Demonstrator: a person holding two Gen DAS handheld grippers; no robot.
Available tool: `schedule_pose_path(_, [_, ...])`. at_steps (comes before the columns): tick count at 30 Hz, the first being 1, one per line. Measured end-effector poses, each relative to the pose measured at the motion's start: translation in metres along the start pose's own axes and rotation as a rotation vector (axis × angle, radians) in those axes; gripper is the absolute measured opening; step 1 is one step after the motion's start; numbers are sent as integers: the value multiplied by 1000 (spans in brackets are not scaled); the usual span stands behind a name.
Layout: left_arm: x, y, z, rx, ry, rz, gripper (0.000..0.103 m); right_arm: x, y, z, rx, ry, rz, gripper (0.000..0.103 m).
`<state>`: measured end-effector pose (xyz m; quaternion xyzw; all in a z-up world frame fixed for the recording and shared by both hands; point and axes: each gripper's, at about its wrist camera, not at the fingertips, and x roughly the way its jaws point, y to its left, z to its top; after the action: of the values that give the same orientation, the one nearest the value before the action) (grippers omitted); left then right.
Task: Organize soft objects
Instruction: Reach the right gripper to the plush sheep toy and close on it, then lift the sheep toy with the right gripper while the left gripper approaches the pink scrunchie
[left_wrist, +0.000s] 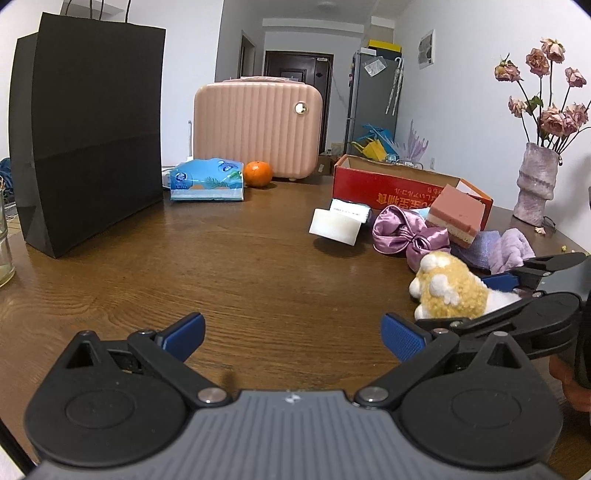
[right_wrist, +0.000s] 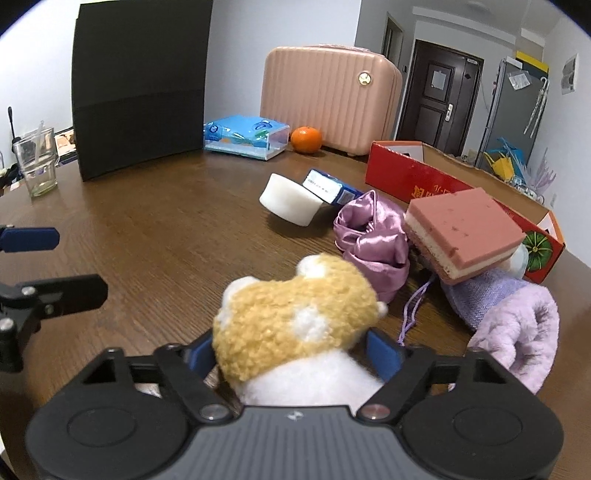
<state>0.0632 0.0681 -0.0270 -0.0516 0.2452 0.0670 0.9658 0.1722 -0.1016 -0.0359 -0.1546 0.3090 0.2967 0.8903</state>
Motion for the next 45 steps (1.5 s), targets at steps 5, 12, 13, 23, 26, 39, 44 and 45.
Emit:
schedule_pose_path(5, [5,1,2,3,9,0,103,1,1,-1,0,-13,-8,74])
schedule_pose_path(12, [9,0,9,24,3,7,103,-10,3,-4,-5,-46,0,69])
schedule_pose_path(13, [9,-1,10,26,3,6,103,-11,2,-4,-3,-53,-1,68])
schedule_pose_path(23, [15,-10,22,46,9,-13,103,-38,-11,-3,32,-142,-49,68])
schedule_pose_path(26, [18,-14,27,51,13,-18,103,-44,-17,-3,41,-162,-69,68])
schedule_pose_path(39, [27,-39,54,113,1,-48,103,-67,-51,-2,85,-240,-151,68])
schedule_pose_path(44, [35,-50,65,132,4,-63,103,-72,-64,-2,99,-265,-179,68])
schedule_pose_path(45, [38,-53,67,135,7,-67,103,-72,-67,-1,103,-269,-183,68])
